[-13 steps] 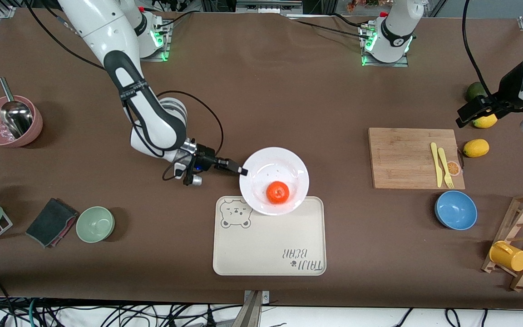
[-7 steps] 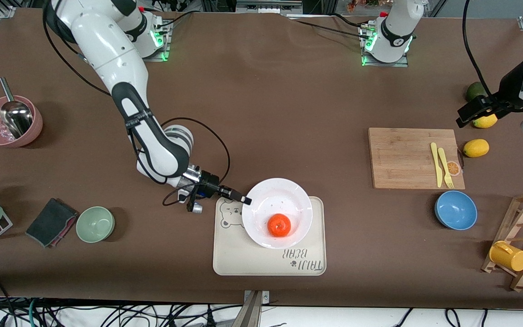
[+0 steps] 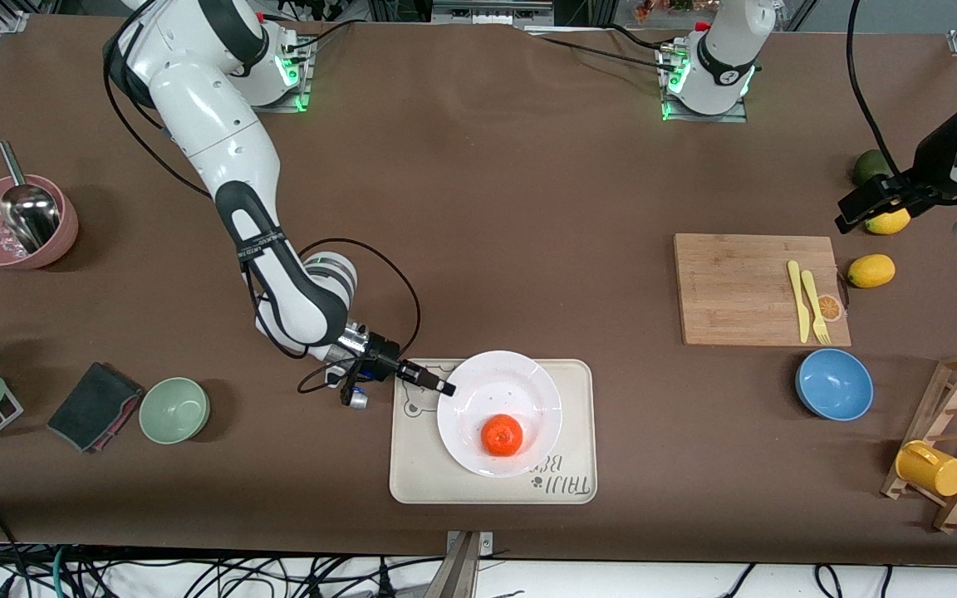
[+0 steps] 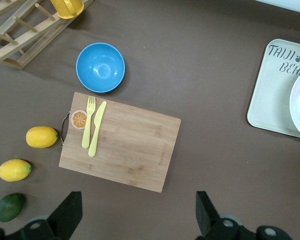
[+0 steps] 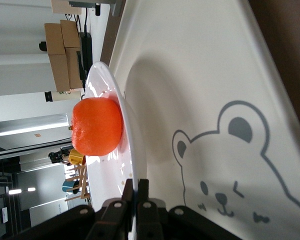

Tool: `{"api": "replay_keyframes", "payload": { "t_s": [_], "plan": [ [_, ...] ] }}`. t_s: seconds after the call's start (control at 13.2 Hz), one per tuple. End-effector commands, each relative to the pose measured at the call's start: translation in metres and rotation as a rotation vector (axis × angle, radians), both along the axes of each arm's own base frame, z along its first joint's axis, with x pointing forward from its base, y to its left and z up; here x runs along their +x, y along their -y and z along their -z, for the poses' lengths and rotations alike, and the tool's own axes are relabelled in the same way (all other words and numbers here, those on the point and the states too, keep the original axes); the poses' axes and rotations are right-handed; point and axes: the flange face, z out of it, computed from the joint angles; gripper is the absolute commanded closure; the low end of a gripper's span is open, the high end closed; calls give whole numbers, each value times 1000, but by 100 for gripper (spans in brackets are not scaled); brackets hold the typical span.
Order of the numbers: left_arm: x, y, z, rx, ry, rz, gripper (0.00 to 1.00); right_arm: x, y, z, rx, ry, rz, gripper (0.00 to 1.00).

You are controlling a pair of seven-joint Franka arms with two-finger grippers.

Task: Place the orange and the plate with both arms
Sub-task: 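Release the plate rim by opening the right gripper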

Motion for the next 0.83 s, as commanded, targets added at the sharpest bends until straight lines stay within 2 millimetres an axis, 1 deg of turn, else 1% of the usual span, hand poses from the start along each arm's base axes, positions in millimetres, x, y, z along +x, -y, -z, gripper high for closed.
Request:
{"api": "replay_keyframes", "payload": {
  "t_s": [0.0, 0.68, 0.75],
  "plan": [
    [1, -3, -6, 31, -5, -1, 0, 6, -5, 5, 1, 9, 3, 100],
    [1, -3, -6, 30, -5, -3, 0, -3, -8, 27, -43, 5, -25, 99],
    [1, -3, -6, 30, -5, -3, 0, -3, -7, 30, -44, 3, -25, 78]
  ]
}}
